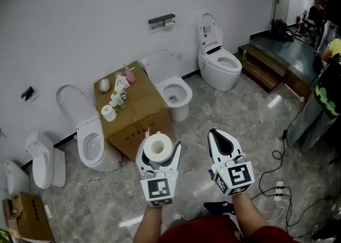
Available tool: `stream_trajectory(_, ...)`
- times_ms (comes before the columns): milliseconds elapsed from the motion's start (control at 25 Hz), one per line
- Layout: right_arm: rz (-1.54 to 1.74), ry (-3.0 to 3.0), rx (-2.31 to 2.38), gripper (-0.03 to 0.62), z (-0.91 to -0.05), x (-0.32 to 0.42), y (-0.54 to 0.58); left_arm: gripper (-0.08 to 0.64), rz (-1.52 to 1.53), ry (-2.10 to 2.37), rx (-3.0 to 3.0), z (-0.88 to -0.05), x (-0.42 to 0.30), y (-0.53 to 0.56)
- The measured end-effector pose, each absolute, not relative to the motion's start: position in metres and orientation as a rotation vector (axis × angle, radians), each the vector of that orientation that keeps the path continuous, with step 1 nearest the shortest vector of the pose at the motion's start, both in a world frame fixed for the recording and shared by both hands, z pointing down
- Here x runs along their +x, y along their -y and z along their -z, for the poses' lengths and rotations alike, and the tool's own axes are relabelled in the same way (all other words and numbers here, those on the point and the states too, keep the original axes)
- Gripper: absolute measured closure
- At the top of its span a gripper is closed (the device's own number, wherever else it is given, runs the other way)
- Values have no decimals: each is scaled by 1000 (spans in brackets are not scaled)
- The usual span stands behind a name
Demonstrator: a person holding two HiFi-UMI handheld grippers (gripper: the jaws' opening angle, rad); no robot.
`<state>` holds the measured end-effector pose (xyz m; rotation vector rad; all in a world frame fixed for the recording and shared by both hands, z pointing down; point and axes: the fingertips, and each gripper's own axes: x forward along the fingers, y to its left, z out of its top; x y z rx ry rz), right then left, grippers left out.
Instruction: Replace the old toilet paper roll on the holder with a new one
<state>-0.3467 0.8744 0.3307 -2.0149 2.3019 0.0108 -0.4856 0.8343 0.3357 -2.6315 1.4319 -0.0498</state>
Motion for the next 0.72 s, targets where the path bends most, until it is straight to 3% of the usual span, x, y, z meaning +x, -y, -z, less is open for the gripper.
stream_trajectory(720, -27, -2351, -2050, 563, -358, -238, -847, 117, 94, -1469, -2647, -357, -375, -806)
